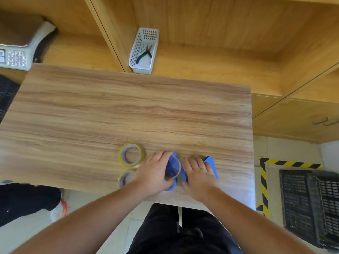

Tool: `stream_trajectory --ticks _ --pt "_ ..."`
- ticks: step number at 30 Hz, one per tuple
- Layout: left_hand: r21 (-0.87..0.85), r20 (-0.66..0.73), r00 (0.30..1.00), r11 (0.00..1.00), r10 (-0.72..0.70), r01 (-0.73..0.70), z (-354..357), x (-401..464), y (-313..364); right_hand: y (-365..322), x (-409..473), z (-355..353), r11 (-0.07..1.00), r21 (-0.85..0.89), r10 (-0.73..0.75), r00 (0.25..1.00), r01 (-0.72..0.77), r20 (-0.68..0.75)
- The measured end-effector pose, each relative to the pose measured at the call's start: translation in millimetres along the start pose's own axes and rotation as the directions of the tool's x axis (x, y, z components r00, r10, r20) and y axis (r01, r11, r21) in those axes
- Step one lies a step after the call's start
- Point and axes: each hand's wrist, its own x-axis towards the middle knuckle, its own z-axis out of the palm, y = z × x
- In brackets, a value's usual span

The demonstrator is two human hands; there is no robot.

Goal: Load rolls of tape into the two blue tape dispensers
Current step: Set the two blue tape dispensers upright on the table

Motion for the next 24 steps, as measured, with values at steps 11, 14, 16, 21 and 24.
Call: stream_trajectory --ticks 11,14,16,21,24 --pt "0.073 -0.005 0.999 0.997 -0.032 0.032 -26 124 9 40 -16 -16 0.984 0.063 0.168 0.984 -0.164 -0.065" --pt "0.091 0.027 0.998 0.994 -0.065 0.062 -18 146 3 52 -32 -13 0.975 0.089 0.209 0.975 -0.202 -0.072" --pt "0.092 0.033 0.996 0.993 -0.083 0.08 -11 159 0 58 -40 -10 0.965 0.113 0.247 0.966 -0.238 -0.073" --pt "0.083 0.052 0.992 0.99 -0.118 0.114 4 180 -2 67 -53 -9 0.938 0.164 0.318 0.946 -0.304 -0.067" --pt "0.098 0.061 0.99 0.988 -0.128 0.122 9 189 -4 69 -57 -9 0.923 0.188 0.352 0.934 -0.335 -0.062"
